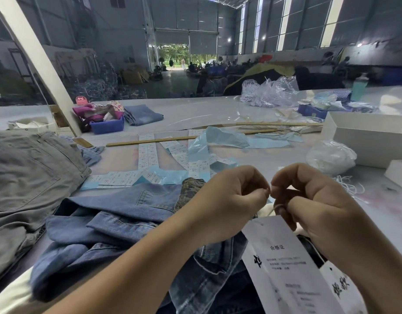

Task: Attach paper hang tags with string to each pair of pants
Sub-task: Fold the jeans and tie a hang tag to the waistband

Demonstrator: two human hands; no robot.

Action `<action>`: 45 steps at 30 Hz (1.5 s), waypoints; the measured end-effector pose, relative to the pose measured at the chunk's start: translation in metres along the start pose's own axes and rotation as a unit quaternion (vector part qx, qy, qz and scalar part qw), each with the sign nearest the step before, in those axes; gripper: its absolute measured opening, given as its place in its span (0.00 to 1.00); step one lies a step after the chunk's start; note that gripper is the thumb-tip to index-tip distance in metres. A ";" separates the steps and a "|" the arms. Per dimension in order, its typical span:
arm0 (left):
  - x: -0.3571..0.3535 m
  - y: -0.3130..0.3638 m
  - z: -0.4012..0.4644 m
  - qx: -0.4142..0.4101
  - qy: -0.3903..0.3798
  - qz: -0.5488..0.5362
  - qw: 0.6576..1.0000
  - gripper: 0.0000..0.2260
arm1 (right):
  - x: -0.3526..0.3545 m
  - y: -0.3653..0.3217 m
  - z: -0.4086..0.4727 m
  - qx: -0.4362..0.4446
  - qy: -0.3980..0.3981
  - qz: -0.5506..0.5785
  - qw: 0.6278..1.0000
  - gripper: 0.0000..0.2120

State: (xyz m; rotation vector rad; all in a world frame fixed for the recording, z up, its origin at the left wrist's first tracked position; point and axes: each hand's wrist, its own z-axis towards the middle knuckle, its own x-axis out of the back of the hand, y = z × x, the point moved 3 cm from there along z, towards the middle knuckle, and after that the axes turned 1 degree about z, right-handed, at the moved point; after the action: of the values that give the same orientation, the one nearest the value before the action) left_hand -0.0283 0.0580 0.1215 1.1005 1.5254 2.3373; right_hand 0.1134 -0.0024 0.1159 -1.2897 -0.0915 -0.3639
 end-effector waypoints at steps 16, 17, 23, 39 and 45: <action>-0.015 0.006 -0.009 -0.025 -0.026 0.173 0.984 0.08 | -0.001 0.000 -0.009 0.015 0.021 0.012 1.000 0.20; -0.016 0.006 -0.009 -0.028 -0.020 0.165 0.986 0.08 | -0.002 -0.001 -0.009 0.017 0.019 0.020 0.999 0.17; -0.010 -0.003 -0.010 -0.034 0.015 0.087 0.995 0.05 | -0.001 0.002 -0.011 0.034 0.023 -0.015 0.999 0.24; 0.001 -0.006 -0.014 -0.004 0.041 0.041 0.998 0.06 | -0.006 0.001 -0.011 0.039 0.006 0.039 0.998 0.19; 0.005 -0.012 -0.014 0.013 0.044 0.019 0.999 0.06 | 0.002 0.006 -0.012 0.016 -0.002 -0.007 1.000 0.07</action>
State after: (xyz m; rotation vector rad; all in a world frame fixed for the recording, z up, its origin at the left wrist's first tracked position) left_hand -0.0441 0.0558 0.1115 1.0548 1.5832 2.4267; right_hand 0.1157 -0.0131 0.1073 -1.2595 -0.1102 -0.3703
